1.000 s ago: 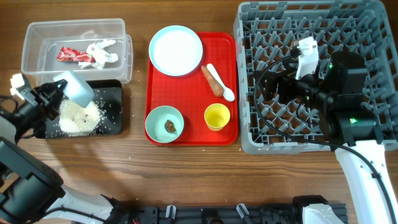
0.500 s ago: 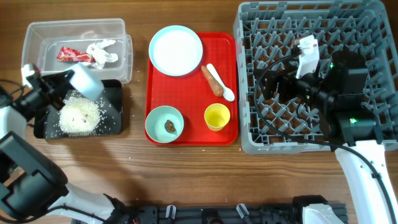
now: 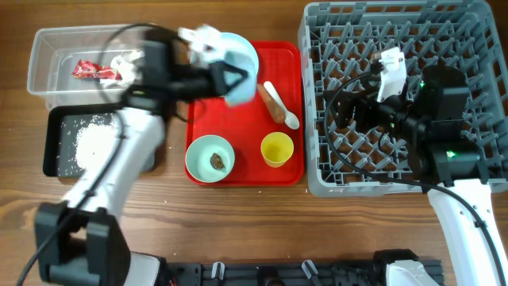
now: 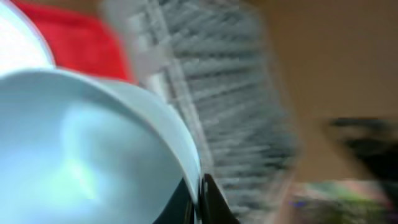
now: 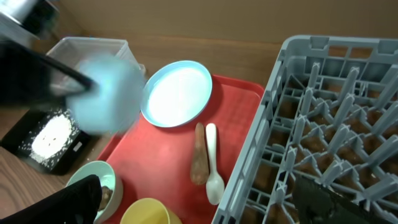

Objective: Sort waste into correct bins and load items into the dishwasher rack
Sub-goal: 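Return the empty blue bowl to the red tray with left gripper, then grasp the green bowl and tip its scraps onto the black tray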

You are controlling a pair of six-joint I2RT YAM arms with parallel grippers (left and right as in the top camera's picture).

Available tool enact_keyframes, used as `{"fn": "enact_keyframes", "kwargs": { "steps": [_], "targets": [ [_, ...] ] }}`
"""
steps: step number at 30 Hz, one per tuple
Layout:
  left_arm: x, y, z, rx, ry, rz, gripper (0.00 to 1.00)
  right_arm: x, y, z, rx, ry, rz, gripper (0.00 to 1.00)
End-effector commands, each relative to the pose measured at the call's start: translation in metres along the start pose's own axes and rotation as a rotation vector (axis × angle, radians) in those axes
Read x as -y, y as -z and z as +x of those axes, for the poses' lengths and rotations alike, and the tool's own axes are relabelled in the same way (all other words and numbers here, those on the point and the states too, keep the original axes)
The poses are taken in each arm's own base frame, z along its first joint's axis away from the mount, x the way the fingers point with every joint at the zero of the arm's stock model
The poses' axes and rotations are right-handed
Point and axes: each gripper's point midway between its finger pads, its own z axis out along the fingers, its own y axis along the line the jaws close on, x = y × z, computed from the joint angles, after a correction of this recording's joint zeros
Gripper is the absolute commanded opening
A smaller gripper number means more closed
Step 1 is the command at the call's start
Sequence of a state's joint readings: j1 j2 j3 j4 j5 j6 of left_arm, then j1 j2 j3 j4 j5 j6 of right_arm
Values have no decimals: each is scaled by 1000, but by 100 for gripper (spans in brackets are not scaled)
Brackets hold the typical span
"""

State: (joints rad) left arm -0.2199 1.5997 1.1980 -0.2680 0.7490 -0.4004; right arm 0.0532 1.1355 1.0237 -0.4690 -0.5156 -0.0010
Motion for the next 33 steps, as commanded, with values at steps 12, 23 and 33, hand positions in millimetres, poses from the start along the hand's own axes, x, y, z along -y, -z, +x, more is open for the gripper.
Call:
{"fn": "enact_keyframes", "kwargs": {
  "steps": [12,23,33],
  "targets": [
    [-90,-60,92,-302,-440,-641,62,0,0,-5,6,-2,2,100],
    [-73,17,141,-417,-60,-791,55,1,0,-5,7,-5,2,100],
    [-121,-1,215,-456,-61,-792,23,0,0,-4,5,-29,2,100]
  ]
}}
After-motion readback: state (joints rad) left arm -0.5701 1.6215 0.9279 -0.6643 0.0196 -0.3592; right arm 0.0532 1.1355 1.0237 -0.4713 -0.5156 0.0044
